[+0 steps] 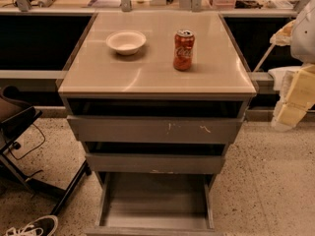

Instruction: Place coke can into bottom drawer

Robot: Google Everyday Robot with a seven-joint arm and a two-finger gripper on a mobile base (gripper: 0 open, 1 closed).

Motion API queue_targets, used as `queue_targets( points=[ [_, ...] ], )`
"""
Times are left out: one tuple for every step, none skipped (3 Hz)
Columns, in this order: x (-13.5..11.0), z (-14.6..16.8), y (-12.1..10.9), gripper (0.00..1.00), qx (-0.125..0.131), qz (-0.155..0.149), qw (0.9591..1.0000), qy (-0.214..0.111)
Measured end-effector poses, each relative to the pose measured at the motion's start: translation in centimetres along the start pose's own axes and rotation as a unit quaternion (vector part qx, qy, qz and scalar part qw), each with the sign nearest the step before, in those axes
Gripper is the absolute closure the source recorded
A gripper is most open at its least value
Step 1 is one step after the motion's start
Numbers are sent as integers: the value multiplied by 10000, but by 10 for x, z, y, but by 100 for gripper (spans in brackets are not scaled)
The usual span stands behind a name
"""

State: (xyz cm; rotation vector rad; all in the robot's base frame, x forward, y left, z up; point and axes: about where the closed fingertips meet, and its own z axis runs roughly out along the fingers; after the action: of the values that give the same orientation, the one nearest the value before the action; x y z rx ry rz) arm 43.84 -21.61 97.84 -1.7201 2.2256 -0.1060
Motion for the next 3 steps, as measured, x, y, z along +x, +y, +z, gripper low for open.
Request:
queue_targets(
  points=[
    [0,0,0,0,0,0,10000,-2],
    [-4,2,-13,0,1,-21,9998,-200],
    [-7,11,-44,0,-58,6,9974,-716]
  ],
)
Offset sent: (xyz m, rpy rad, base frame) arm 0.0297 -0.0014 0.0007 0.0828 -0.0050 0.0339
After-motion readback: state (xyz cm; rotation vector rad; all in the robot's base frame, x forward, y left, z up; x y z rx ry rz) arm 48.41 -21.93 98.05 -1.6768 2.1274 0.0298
